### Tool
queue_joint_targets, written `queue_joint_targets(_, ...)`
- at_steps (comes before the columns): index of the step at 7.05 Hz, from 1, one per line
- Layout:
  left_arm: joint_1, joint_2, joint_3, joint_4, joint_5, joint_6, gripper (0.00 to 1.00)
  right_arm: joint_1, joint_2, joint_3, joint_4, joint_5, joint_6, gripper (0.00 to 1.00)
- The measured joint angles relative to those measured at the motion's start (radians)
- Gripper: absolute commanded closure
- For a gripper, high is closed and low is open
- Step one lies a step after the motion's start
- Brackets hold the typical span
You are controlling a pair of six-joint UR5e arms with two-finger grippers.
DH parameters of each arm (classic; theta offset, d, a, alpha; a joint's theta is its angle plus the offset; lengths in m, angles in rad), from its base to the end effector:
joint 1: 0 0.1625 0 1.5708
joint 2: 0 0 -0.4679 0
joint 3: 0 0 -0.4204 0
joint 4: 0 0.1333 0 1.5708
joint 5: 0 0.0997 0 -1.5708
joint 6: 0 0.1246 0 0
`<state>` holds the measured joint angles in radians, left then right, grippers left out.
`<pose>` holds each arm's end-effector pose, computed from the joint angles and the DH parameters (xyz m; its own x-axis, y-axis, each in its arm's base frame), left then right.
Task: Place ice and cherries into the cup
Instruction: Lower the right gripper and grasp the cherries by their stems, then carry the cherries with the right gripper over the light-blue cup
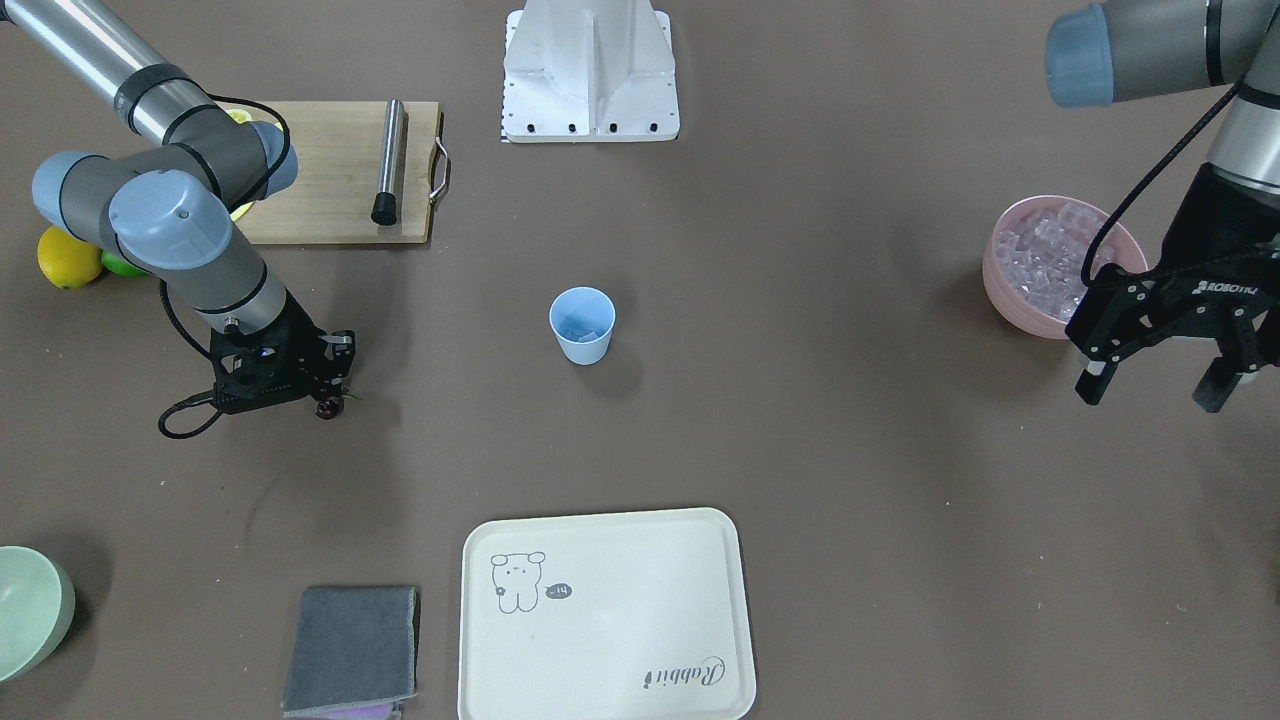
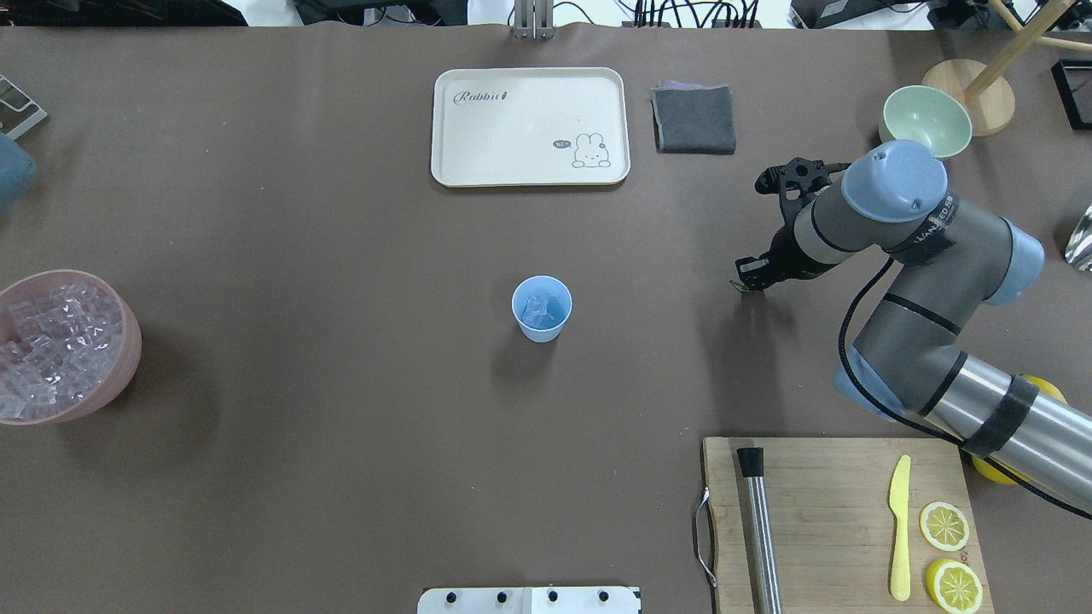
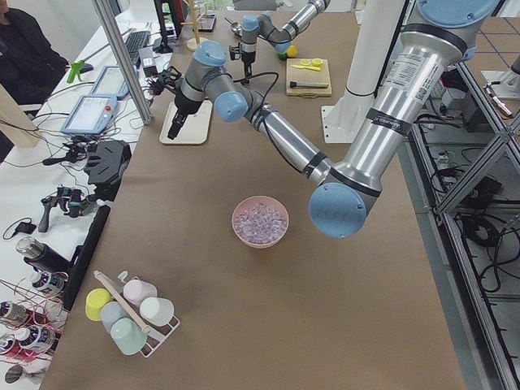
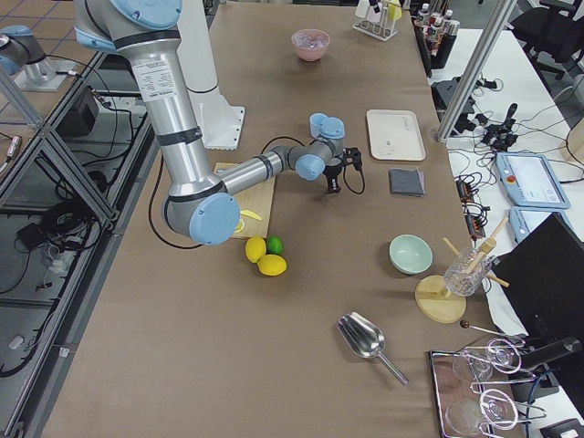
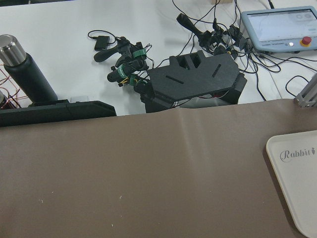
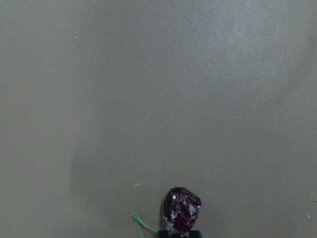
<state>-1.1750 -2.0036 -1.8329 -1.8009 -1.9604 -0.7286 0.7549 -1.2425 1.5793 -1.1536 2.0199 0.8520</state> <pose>0.1795 -0.6525 0.3078 0.7041 0.1052 -0.7023 0.3173 0.8381 0.4437 -0.4535 -0.5354 0.4801 0.6635 -0.1902 0.7236 0.0480 0.9760 0.2126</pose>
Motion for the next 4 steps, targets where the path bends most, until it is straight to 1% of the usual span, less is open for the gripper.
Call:
queue_joint_targets(1,0.000,-0.001,-0.001,0.000,0.000,0.000,0.02,0.009,0.000,0.017,-0.002,0.003,0.003,1.00)
queue_joint_targets(3,-0.003,-0.001,-0.001,0.000,-0.001,0.000,0.02,0.038,0.003,0.092,-0.010,0.012,0.008,1.00)
queue_joint_targets(4,-0.007,0.000,0.000,0.000,-0.002,0.000,0.02,0.044,0.028,0.123,-0.011,0.017,0.033,1.00)
